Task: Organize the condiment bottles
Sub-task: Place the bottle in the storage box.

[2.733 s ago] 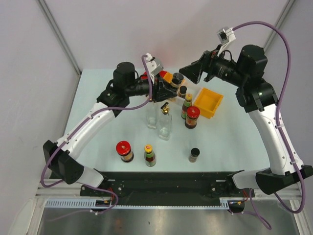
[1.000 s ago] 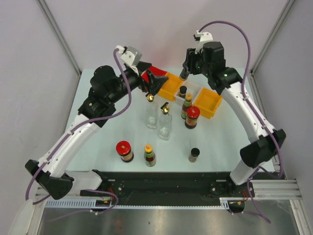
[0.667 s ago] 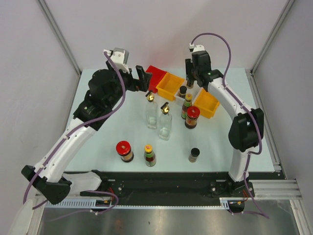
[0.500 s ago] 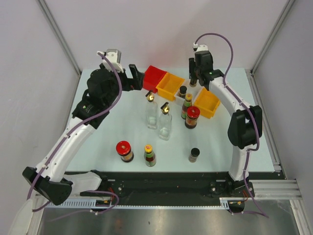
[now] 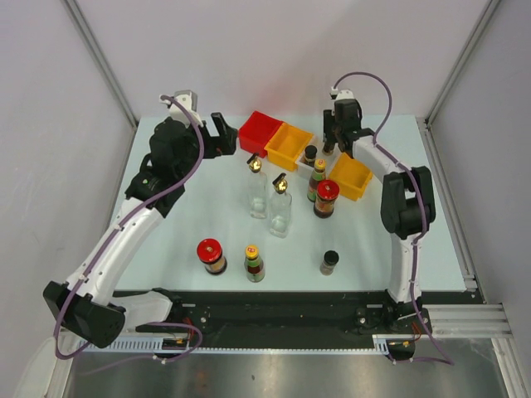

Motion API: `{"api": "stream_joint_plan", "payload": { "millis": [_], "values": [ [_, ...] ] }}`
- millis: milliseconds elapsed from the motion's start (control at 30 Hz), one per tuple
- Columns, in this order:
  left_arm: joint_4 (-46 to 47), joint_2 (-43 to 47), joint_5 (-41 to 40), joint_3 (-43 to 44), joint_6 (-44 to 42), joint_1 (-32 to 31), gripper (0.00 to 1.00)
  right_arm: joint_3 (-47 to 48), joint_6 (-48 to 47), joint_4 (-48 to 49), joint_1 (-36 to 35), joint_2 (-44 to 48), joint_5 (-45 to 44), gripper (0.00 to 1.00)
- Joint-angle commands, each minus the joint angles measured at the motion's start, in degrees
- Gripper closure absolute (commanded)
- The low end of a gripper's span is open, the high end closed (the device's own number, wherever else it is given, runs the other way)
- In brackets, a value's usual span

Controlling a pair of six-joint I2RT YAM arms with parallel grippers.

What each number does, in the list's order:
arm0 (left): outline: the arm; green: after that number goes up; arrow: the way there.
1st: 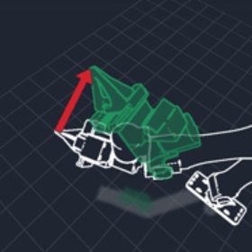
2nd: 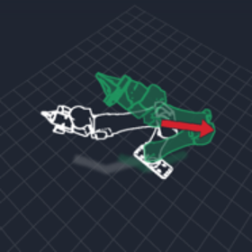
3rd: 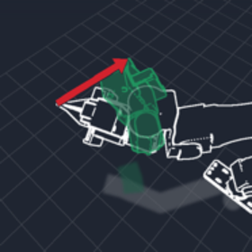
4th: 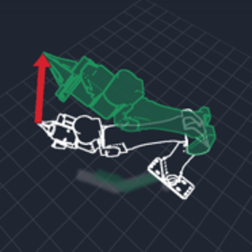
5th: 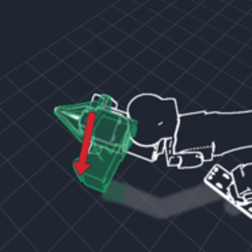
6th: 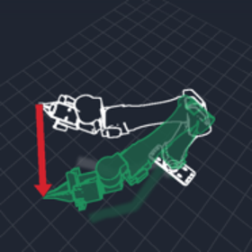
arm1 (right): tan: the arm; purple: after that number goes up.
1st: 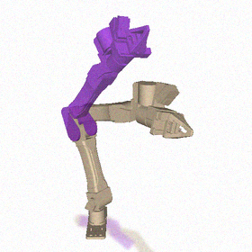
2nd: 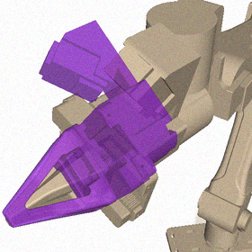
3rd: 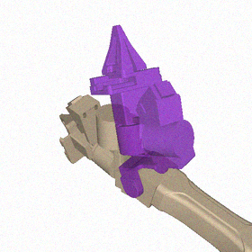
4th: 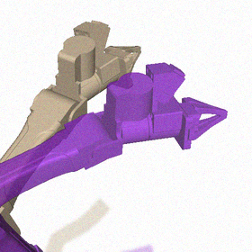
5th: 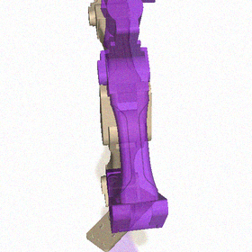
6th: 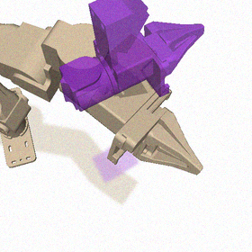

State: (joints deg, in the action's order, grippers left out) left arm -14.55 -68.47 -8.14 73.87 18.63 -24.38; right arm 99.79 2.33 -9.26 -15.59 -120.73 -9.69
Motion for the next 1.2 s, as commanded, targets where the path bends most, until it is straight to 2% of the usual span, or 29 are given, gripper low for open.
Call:
{"api": "stream_joint_plan", "payload": {
  "millis": [0,367,700,733,767,867,900,1067,1167],
  "values": [
    [3.6,1.2,3.0,-1.5,1.9,1.5,0.00,0.7,-1.5,7.8,0.0,-2.1,3.0,1.00],
    [5.1,0.1,6.2,-2.7,3.3,4.0,0.00,1.4,-4.8,11.6,-0.9,-6.3,1.7,1.00],
    [5.4,0.9,6.9,-4.1,3.3,5.4,0.00,1.2,-8.0,12.6,-3.4,-7.9,-3.0,0.99],
    [5.4,1.0,7.0,-4.2,3.3,5.6,0.00,1.3,-8.0,12.5,-3.6,-7.9,-3.8,0.94],
    [5.5,1.1,7.1,-4.3,3.3,5.6,0.00,1.3,-8.0,12.4,-3.7,-7.8,-4.0,0.84],
    [5.4,1.0,7.3,-4.4,3.3,5.8,0.00,1.3,-7.8,12.5,-3.8,-7.2,-4.5,0.63],
    [5.5,1.1,7.3,-4.5,3.4,5.8,0.00,1.3,-7.6,12.4,-3.8,-7.0,-4.9,0.59],
    [5.6,1.1,7.6,-4.8,3.6,6.2,0.00,1.7,-7.2,12.6,-3.9,-6.3,-5.8,0.47],
    [5.7,1.2,7.6,-5.0,3.6,6.3,0.00,1.7,-6.5,12.9,-3.8,-5.7,-6.0,0.46]
  ]
}}
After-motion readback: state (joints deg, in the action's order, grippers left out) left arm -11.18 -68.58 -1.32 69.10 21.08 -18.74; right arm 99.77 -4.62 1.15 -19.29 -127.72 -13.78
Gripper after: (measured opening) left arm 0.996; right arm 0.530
